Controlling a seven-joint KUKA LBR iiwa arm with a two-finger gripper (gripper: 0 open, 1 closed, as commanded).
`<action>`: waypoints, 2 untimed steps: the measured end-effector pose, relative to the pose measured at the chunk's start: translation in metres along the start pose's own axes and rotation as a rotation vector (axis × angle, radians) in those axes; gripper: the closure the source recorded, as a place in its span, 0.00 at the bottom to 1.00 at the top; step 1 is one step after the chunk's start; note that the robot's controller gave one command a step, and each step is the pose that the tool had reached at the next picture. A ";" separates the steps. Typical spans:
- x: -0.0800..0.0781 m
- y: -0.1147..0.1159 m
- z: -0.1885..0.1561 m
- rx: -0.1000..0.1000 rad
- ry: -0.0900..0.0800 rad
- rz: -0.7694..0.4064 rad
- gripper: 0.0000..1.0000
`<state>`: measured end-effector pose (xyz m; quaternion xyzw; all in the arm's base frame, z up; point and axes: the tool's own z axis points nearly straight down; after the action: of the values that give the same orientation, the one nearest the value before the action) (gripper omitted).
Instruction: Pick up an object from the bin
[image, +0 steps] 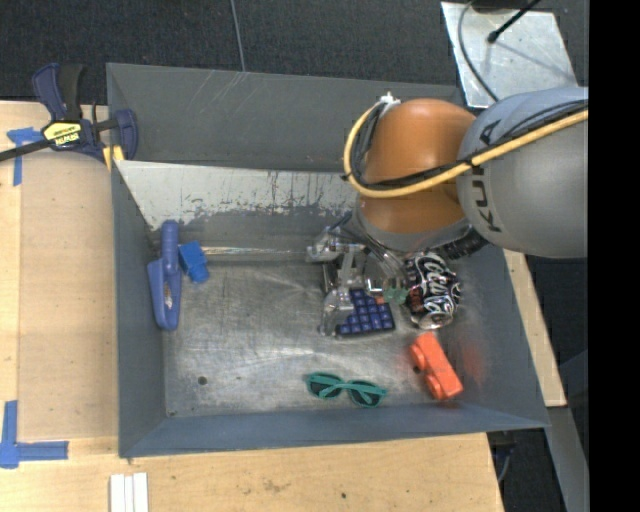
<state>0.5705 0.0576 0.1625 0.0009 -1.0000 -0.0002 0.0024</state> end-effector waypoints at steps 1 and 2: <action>-0.002 0.000 -0.005 0.000 -0.008 0.001 0.00; -0.020 -0.056 0.047 0.001 -0.011 -0.107 0.00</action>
Offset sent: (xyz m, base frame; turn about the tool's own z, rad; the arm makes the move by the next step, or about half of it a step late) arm 0.0308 -0.1022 -0.0925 -0.1849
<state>0.5900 0.0019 0.1154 0.0542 -0.9985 0.0001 -0.0032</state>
